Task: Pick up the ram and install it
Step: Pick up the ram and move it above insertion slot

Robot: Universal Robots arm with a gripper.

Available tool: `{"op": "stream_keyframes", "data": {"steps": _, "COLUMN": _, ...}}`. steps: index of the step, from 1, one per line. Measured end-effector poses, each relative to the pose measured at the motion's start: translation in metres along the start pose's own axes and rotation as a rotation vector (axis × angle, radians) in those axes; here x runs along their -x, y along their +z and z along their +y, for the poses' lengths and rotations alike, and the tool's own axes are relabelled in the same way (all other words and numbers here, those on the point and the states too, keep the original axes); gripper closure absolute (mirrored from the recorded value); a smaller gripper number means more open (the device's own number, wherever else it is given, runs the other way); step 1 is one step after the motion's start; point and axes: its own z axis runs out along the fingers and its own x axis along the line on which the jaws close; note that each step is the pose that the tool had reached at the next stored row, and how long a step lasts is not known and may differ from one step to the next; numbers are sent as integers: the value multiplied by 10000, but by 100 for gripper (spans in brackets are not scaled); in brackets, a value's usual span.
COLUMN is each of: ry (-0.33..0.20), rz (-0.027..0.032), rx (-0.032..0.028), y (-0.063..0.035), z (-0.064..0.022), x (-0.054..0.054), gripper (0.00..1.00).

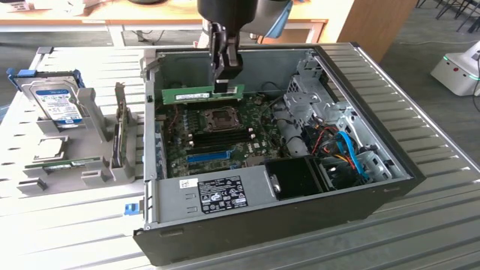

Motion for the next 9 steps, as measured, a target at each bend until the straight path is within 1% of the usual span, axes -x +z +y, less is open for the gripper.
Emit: {"op": "stream_keyframes", "data": {"steps": 9, "ry": -1, "rz": 0, "rx": 0, "y": -5, "z": -172, "x": 1, "gripper": 88}}
